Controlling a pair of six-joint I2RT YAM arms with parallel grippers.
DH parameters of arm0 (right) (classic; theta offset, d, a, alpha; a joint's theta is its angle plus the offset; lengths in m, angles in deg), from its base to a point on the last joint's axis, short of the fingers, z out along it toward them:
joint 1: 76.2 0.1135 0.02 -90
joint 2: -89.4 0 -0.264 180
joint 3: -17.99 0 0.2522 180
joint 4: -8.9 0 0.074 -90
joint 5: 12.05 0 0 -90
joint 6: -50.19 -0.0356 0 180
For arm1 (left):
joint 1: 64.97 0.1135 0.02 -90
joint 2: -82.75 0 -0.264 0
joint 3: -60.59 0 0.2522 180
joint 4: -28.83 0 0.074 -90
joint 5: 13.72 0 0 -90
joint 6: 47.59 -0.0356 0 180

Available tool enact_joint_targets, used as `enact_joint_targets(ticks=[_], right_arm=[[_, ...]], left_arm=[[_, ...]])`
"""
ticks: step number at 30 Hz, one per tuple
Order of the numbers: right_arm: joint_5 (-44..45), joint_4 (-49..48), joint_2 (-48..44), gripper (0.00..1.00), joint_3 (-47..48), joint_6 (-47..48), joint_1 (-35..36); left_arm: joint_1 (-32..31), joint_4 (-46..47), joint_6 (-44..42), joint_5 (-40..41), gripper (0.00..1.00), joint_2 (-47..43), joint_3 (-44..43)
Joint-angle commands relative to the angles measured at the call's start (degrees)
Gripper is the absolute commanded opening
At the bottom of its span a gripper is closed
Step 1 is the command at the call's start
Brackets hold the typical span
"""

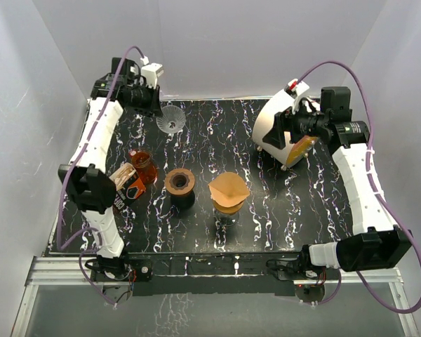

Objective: Place the coffee filter in the dripper
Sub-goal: Pick up the coffee dripper from the center of the board, then place the coffee dripper on the coffee server.

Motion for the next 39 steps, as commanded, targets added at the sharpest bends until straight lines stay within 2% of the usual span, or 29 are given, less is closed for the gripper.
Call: enact_joint_targets(ticks=[1, 6, 11, 17, 23, 29, 39], right_arm=[[-5.6, -4.6, 1.6, 0.72, 5.9, 0.7, 0.7], [-3.5, -5.6, 4.1, 0.72, 9.7, 1.5, 5.5], [2.2, -5.0, 6.8, 0.72, 12.5, 5.8, 17.5], [1.8, -6.6, 8.9, 0.71, 13.0, 10.9, 28.0], [1.6, -4.0, 10.0, 0.70, 14.5, 17.9, 36.6], [0.6, -2.8, 8.5, 0.69, 11.9, 24.4, 41.9], [6.3, -1.5, 11.8, 0.65, 13.3, 26.8, 48.3]], left_arm=[[0.0, -6.8, -0.3, -5.9, 0.00, -7.6, -2.4], [0.0, -11.7, -2.0, -12.1, 0.00, -14.8, 1.5], [-0.1, -16.3, -5.1, -16.3, 0.00, -21.4, 7.7], [-0.1, -18.7, -8.2, -19.1, 0.00, -26.6, 15.2], [-0.2, -23.4, -10.1, -19.2, 0.00, -25.0, 16.3], [-0.6, -22.4, -8.9, -19.4, 0.00, -23.5, 17.4], [-2.4, -21.8, -8.3, -18.3, 0.00, -20.2, 18.7]])
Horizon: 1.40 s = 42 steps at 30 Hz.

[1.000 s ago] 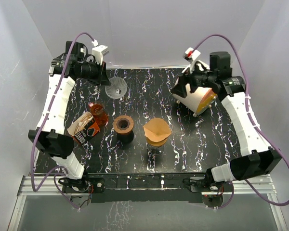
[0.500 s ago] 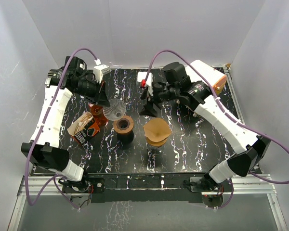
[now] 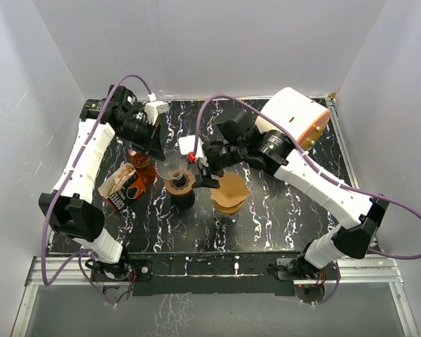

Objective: Place the coffee filter in the dripper
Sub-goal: Place the coffee dripper on the coffee server.

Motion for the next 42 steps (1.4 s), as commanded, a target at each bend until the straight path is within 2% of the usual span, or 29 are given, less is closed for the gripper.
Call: enact_joint_targets(ticks=[1, 19, 42], right_arm=[[3.1, -0.4, 1.7, 0.64, 2.3, 2.1, 2.4], [7.9, -1.3, 7.6, 0.55, 1.4, 1.5, 5.3], [9.8, -2.5, 11.6, 0.49, -0.6, 0.5, 5.8]], left_arm=[[-0.9, -0.8, 0.4, -1.6, 0.00, 0.6, 0.6], [-1.7, -0.3, 0.3, -1.4, 0.00, 3.2, 2.1], [-2.6, 0.7, -0.2, 0.9, 0.00, 4.5, 4.0]])
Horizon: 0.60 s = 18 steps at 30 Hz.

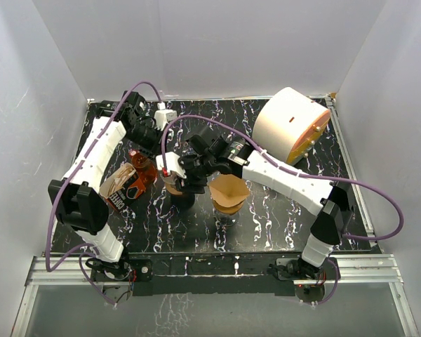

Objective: Place the coffee filter in the dripper
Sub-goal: Place the coffee dripper on the coffee server.

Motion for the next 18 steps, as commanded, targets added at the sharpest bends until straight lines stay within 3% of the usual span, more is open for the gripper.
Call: enact_joint_targets(ticks=[1, 18], right_arm=[[0.8, -2.4, -0.1, 0.48, -0.8, -0.6, 0.4], [1.9, -4.2, 0.0, 0.33, -4.7, -0.8, 0.4]], left_arm=[[-0.5, -0.2, -0.3, -1.1, 0.00, -0.3, 0.9], [-2.0, 5.7, 1.5, 3.0, 0.00, -3.0, 6.6]])
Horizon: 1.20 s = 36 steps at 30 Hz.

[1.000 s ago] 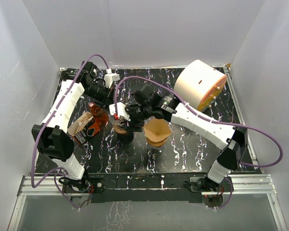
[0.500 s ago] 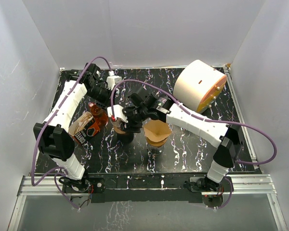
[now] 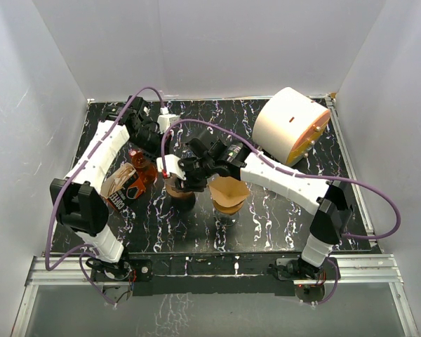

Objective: Place the coffee filter in the dripper
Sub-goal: Place the coffee dripper on the coffee server.

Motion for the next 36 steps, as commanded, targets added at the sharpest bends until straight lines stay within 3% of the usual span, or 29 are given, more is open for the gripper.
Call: enact_joint_targets(ticks=[1, 13, 36], right_arm=[[0.1, -1.2, -0.4, 0.32, -1.5, -0.3, 0.4], [2.0, -3.8, -2.7, 0.24, -6.6, -0.4, 0.4], [4.0, -5.2, -1.2, 0.21, -9.5, -1.2, 0.6]], left_arm=[[-0.6, 1.2, -0.2, 2.2, 0.00, -2.8, 1.8], [-1.3, 4.0, -1.2, 3.4, 0.00, -6.8, 6.0], [-1.7, 5.7, -1.7, 6.7, 0.00, -8.6, 13.5]])
